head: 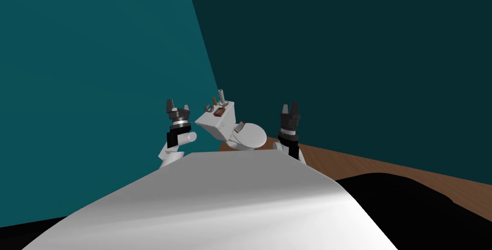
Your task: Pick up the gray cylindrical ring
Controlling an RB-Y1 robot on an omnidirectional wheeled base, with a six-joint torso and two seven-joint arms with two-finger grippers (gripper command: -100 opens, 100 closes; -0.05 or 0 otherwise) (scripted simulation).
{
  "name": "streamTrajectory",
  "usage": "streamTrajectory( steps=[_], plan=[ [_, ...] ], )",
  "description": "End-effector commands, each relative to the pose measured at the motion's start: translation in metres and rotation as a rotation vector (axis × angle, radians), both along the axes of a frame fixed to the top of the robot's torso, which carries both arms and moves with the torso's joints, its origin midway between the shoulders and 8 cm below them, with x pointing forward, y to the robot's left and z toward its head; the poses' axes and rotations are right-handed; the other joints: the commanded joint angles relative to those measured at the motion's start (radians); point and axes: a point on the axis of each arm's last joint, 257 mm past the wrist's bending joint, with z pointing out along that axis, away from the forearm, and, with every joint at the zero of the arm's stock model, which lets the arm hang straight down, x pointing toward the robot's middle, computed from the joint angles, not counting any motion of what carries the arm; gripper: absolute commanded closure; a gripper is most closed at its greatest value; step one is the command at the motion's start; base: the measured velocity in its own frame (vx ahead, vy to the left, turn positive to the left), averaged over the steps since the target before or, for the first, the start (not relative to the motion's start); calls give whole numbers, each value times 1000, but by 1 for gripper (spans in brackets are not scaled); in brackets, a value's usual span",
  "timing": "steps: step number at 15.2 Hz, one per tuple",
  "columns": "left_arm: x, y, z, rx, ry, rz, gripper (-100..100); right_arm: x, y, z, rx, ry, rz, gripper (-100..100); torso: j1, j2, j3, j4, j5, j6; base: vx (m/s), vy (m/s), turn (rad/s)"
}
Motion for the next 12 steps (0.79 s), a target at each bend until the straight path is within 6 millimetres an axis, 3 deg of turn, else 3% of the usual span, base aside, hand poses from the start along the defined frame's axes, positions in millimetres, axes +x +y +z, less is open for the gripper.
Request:
streamTrajectory(
  steps=[1,10,12],
  plan=[
    [5,9,-7,-42,0,11,-100,0,0,0,0,0,0,0,0,0,0,0,0,0,-14,-73,96],
    [5,9,-7,-42,0,11,-100,0,0,0,0,0,0,0,6,-1,-1,0,1,0,-1,-14,5],
    [4,18,-14,-88,-23,37,-100,0,0,0,0,0,0,0,5,-1,-1,0,1,1,-15,-27,-215]
  ],
)
